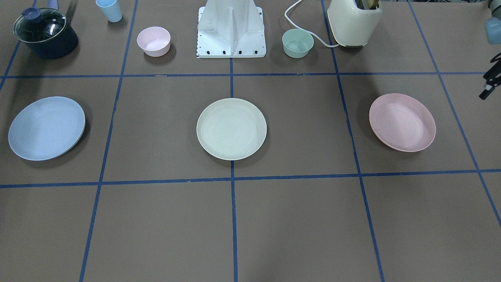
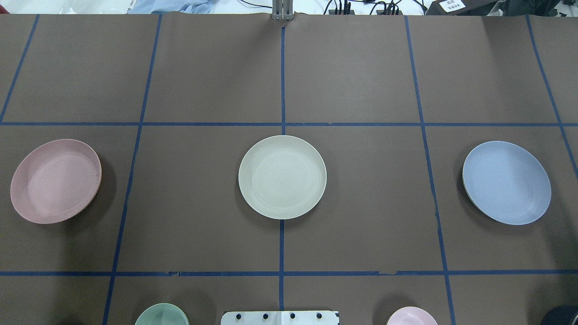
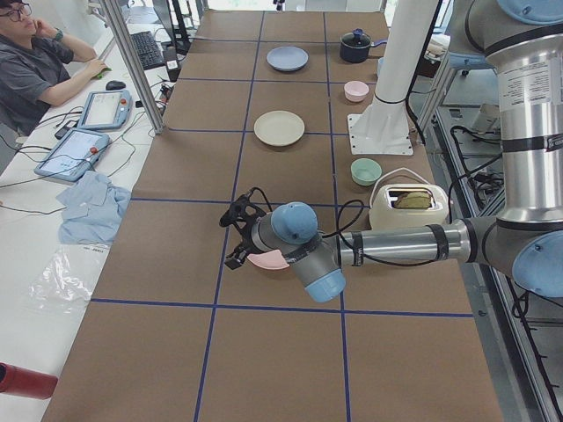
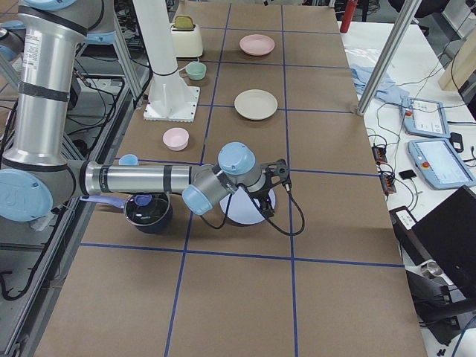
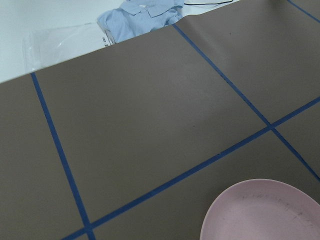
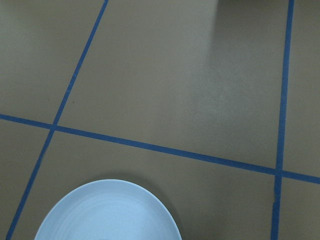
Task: Stack three plates with pink and blue
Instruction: 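Move the left gripper toward the pink plate's rim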
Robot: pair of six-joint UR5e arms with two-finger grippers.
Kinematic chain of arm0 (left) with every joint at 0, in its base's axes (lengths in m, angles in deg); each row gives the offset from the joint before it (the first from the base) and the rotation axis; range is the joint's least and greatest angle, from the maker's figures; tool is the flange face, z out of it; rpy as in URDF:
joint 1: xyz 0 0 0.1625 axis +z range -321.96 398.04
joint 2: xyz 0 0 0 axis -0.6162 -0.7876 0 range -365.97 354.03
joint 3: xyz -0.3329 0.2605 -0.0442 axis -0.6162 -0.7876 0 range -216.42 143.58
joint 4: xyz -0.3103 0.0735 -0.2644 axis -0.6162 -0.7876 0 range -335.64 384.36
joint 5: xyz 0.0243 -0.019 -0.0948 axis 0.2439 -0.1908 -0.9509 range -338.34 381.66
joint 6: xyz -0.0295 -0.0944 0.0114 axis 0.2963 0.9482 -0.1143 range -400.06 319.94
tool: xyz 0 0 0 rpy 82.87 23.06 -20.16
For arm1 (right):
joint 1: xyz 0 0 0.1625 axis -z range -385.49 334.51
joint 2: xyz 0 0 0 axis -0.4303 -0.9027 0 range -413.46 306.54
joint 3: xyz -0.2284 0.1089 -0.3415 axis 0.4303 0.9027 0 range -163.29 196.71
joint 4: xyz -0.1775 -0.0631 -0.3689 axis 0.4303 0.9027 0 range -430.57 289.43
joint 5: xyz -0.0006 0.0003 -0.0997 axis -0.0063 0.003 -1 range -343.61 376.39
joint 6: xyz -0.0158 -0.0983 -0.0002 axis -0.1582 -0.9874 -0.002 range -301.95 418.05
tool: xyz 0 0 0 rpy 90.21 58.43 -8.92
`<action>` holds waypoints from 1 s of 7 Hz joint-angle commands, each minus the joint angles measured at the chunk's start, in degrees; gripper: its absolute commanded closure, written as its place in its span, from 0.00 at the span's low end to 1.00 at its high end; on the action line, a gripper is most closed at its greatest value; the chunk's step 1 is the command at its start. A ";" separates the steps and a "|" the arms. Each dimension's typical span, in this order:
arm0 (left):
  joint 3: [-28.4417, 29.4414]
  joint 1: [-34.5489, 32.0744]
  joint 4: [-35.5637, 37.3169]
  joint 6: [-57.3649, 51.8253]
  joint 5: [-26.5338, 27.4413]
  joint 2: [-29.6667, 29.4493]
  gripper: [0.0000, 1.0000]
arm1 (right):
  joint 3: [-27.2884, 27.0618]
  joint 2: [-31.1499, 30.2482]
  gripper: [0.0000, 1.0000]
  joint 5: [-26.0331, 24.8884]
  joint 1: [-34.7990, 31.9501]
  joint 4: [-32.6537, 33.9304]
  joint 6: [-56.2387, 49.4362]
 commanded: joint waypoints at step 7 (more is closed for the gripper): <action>8.43 25.62 -9.88 29.73 24.22 1.79 0.49 | 0.43 -0.46 0.00 -0.35 0.64 -1.72 1.75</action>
